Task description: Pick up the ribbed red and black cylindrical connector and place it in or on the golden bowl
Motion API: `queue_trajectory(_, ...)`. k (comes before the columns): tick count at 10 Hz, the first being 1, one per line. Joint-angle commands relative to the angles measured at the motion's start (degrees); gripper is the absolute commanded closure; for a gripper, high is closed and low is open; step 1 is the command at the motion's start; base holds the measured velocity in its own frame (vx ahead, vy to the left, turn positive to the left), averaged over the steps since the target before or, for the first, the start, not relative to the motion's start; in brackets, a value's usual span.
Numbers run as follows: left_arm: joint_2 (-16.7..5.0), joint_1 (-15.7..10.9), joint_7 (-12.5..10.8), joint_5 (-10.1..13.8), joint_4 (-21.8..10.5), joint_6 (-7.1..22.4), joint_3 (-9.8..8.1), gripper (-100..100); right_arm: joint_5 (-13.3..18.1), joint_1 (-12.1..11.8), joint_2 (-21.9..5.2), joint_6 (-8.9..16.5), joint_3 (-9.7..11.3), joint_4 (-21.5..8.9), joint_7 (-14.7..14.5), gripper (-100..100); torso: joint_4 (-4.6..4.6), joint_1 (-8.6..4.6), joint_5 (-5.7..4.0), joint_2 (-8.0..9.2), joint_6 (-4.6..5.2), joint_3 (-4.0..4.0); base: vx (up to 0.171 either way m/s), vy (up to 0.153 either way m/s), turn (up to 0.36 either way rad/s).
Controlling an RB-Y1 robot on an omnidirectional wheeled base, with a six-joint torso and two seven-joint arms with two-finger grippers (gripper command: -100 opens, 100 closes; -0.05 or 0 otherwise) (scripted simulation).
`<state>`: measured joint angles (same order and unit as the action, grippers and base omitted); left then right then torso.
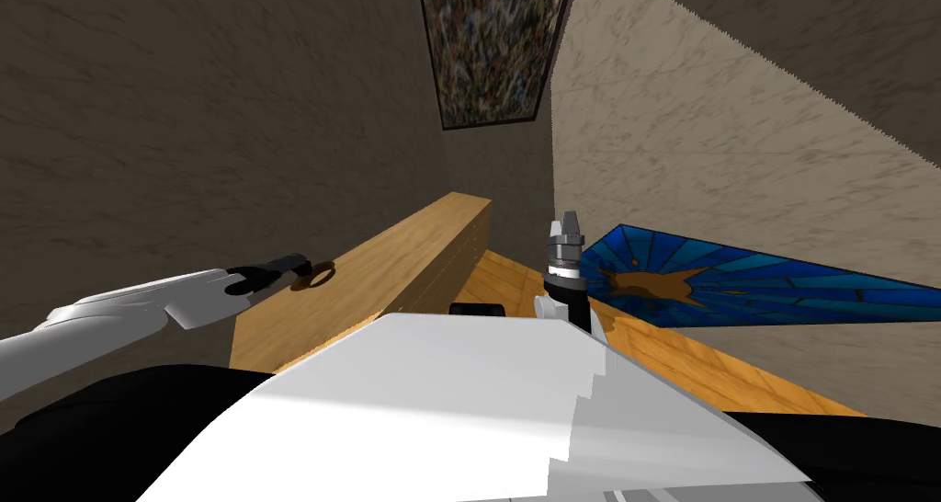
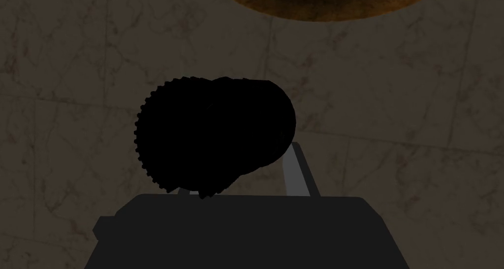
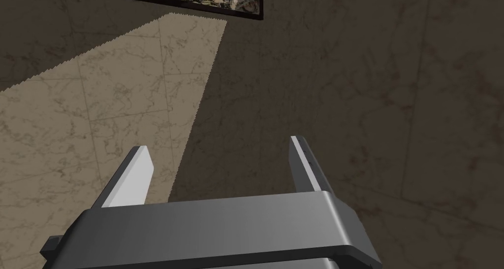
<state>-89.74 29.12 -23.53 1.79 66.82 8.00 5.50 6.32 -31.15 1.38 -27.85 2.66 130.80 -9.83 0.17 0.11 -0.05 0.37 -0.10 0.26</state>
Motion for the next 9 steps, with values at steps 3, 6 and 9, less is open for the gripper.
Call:
queue_trajectory(3, -2.8, 0.6, -3.4, 3.6, -1.1, -1.0, 5.30, 100, 0.0, 0.0, 0.0, 0.0, 0.0, 0.0, 0.0, 0, 0.03, 0.11, 0.02, 0.10, 0.10, 0.06, -0.085, 0.103, -0.225)
queue_trajectory(6, -4.3, 0.4, -5.4, 5.9, -2.0, -1.9, 9.22, 100, 0.0, 0.0, 0.0, 0.0, 0.0, 0.0, 0.0, 0, 0.06, 0.01, -0.04, 0.17, -0.04, 0.12, -0.085, 0.074, -0.137)
queue_trajectory(9, -5.5, 0.3, -7.1, 7.9, -2.8, -2.7, 12.55, 100, 0.0, 0.0, 0.0, 0.0, 0.0, 0.0, 0.0, 0, 0.05, -0.13, -0.09, 0.06, 0.02, 0.05, -0.058, 0.054, -0.129)
